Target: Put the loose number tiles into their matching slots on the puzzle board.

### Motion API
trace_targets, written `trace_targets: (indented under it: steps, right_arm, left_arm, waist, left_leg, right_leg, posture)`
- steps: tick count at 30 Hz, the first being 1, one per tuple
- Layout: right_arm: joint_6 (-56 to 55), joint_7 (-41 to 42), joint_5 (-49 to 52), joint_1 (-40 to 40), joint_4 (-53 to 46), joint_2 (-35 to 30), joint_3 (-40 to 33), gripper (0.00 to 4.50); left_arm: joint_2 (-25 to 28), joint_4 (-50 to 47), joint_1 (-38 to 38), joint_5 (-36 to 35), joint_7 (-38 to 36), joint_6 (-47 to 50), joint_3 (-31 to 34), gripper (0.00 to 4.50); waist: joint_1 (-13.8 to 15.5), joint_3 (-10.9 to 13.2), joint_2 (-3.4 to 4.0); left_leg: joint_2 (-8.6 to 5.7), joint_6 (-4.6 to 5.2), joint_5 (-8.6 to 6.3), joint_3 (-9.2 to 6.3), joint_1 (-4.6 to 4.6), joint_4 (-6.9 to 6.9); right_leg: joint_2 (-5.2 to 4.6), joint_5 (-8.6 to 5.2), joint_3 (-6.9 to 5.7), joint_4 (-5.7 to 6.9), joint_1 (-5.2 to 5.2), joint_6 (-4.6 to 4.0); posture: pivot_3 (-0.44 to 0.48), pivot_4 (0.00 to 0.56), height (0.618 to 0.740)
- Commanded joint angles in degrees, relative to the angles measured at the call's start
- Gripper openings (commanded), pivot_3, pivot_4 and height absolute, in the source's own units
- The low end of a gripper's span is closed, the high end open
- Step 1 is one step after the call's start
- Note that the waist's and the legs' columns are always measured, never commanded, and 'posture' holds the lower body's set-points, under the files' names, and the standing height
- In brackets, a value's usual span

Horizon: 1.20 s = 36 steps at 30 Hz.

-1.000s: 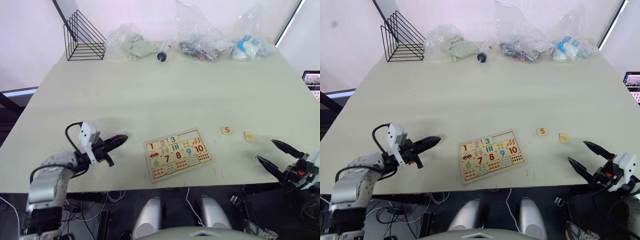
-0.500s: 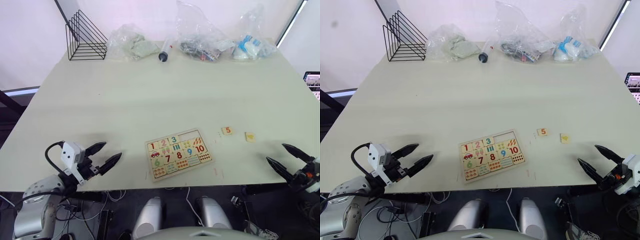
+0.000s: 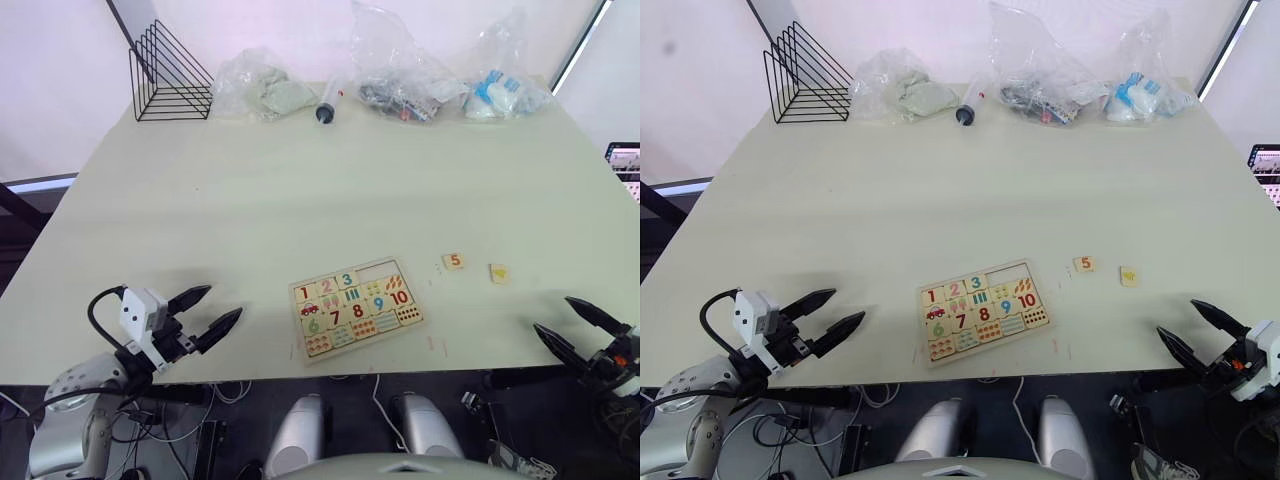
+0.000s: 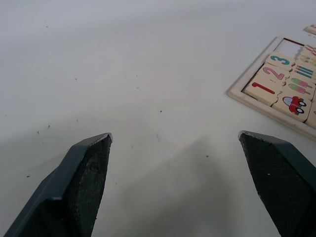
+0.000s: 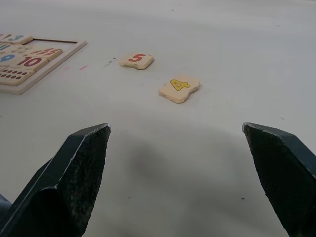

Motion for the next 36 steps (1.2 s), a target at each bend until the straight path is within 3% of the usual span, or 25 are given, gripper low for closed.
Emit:
trace_targets:
  steps: [1, 15, 36]
  right_arm:
    - [-1.6, 0.1, 0.0, 0.1, -1.4, 0.0, -1.1, 4.50]
    - [-2.3, 1.3, -0.2, -1.7, -0.7, 0.9, -0.5, 4.50]
    - [-4.1, 2.7, -1.6, -3.6, 0.6, 0.6, 0.3, 4.50]
  left_arm:
    - [0.9, -0.2, -0.3, -0.9, -0.7, -0.8, 1.0, 4.38]
    - [1.7, 2.6, 0.1, -0.2, -3.0, -3.0, 1.2, 4.38]
    - [3.2, -0.6, 1.0, -0.8, -3.3, -2.1, 0.7, 4.38]
  waist:
    - [0.0, 0.0, 0.00]
    - [0.0, 0.0, 0.00]
    - [-0.1, 0.0, 0.01]
  left_leg:
    - [0.00, 0.00, 0.00, 0.00, 0.00, 0.00]
    - [0.01, 0.00, 0.00, 0.00, 0.00, -0.02]
    - [0.01, 0.00, 0.00, 0.00, 0.00, -0.18]
  right_leg:
    - [0.00, 0.00, 0.00, 0.00, 0.00, 0.00]
    - [-0.01, 0.00, 0.00, -0.03, 0.00, 0.00]
    - [-0.16, 0.00, -0.02, -0.19, 0.00, 0.00]
  posture:
    - [0.000, 0.150, 0.740]
    - [0.000, 0.150, 0.740]
    - [0.000, 0.150, 0.740]
